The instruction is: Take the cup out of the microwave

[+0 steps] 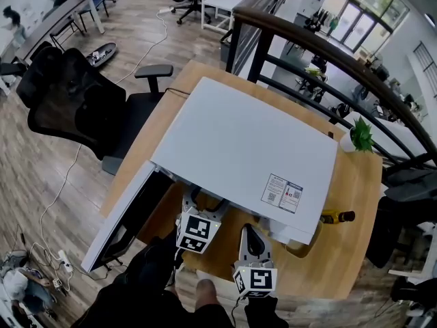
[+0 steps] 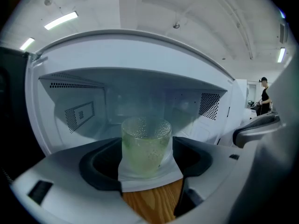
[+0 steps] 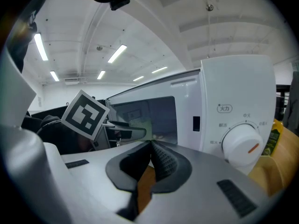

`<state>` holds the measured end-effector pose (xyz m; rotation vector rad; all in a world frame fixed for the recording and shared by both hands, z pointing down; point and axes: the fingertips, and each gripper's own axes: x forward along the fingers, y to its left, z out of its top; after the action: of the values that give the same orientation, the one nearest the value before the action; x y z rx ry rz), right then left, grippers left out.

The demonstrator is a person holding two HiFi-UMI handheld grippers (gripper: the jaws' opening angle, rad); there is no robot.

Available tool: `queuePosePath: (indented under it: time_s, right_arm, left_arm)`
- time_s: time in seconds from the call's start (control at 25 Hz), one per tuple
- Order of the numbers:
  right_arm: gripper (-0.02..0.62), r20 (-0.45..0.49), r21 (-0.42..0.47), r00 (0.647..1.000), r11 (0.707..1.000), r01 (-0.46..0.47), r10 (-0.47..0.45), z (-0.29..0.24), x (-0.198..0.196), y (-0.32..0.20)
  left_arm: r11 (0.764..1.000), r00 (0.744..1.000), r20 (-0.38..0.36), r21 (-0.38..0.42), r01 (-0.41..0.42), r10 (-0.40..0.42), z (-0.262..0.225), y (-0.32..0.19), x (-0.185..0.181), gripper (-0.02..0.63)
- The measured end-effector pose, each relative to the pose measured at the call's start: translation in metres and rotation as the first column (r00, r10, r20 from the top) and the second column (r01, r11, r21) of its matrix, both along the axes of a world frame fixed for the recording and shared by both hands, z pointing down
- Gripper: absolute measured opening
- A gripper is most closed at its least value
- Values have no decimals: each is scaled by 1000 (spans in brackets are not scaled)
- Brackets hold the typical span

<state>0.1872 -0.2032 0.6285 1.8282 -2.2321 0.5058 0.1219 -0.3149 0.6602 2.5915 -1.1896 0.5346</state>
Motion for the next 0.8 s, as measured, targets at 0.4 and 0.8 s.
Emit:
queuePosePath:
  time_s: [0.4,0.8]
  right_arm:
    - [15,4,-4,1000,1000,0,0,6,7,-7]
    - [15,2,-6,1000,1000,-2,2,4,4,-9]
  left_arm:
    - [1000,1000,16,7,-1,1,1,-12,5,314]
    - [1000,1000,7,5,5,-5,-2,-12,2,316]
